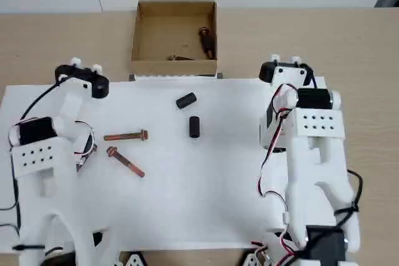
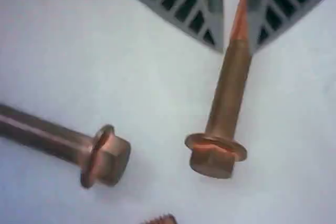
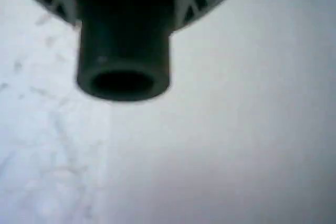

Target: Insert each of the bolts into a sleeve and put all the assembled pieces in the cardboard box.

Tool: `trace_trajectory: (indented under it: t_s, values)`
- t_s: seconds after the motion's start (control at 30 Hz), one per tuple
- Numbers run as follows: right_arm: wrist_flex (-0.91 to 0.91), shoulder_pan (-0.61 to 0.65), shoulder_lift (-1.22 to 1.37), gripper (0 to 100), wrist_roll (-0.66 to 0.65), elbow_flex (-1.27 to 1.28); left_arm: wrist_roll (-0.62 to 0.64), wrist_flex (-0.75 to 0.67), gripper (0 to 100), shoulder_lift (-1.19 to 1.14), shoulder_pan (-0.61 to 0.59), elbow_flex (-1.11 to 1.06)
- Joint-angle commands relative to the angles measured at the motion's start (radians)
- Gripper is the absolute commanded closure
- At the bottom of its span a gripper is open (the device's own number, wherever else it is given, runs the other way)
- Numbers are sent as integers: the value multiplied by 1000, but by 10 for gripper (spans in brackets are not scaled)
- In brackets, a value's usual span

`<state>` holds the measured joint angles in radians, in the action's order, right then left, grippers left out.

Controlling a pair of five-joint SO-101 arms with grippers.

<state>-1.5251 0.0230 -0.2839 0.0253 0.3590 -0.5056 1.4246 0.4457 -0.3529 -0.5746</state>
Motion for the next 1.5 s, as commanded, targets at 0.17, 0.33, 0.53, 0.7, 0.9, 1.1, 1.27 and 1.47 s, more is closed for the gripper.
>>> trace_trajectory:
  t_s: [0.17,0.33,0.53,0.7,0.9,1.1,1.27,1.47]
  values:
    - [51,-5,-61,995,11,40,-38,-51,950,-144,-8,62]
    - [51,-7,-59,995,11,40,-38,-48,916,-236,-21,117]
    - [53,-7,-53,995,11,40,-38,-43,898,-361,-51,196]
    - [67,-8,-53,995,11,40,-38,-49,900,-451,-48,208]
    - [67,-5,-53,995,9,40,-40,-87,902,-509,-48,200]
    - [67,-5,-53,995,8,40,-38,-147,903,-582,-51,200]
    - [67,-7,-56,995,6,40,-38,-176,961,-637,-51,206]
    - [59,-5,-62,995,9,34,-38,-170,994,-643,-49,205]
